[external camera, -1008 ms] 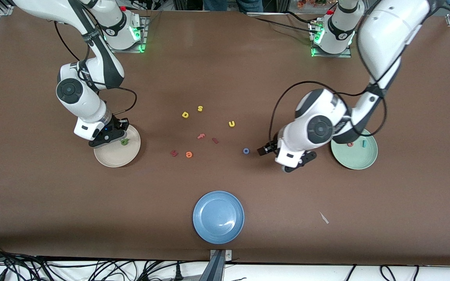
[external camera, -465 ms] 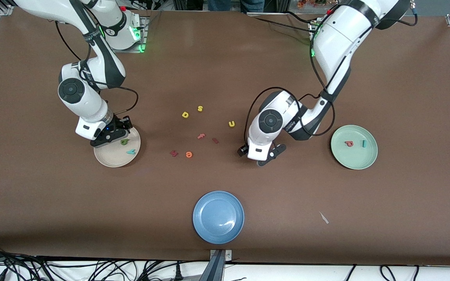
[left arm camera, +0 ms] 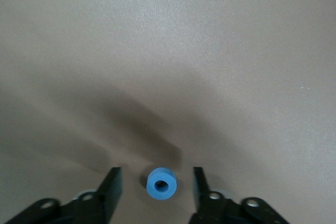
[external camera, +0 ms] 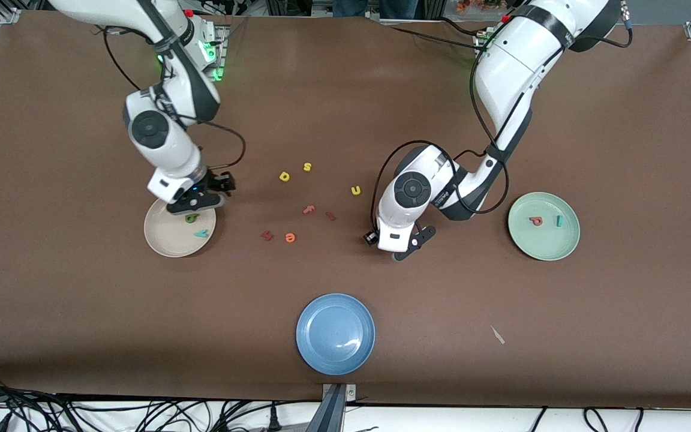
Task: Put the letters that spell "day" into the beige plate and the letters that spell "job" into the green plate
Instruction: 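Grasp the blue o and the yellow a with both grippers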
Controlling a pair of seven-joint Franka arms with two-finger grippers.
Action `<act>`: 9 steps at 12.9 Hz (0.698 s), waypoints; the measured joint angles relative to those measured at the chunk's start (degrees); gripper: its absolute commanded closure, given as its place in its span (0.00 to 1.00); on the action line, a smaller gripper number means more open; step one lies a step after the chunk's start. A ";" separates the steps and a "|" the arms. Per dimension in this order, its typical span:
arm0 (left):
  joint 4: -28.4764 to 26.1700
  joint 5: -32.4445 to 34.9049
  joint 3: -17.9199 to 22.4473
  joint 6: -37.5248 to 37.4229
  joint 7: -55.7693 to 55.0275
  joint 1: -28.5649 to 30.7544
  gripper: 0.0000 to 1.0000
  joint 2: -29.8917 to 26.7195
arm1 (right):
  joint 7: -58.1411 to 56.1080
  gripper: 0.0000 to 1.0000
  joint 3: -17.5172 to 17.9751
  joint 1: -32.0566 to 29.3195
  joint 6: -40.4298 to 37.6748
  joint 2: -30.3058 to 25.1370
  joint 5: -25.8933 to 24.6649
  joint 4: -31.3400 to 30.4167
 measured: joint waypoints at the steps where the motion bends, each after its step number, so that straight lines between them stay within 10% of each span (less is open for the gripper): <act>1: 0.10 0.00 0.00 0.00 0.00 -0.13 0.47 0.24 | 5.29 0.17 0.24 2.49 0.02 0.08 0.01 -0.08; 9: 0.47 0.00 -0.01 -0.14 -0.01 -0.63 1.00 1.07 | 40.84 0.17 1.40 14.44 7.59 4.88 0.05 -2.12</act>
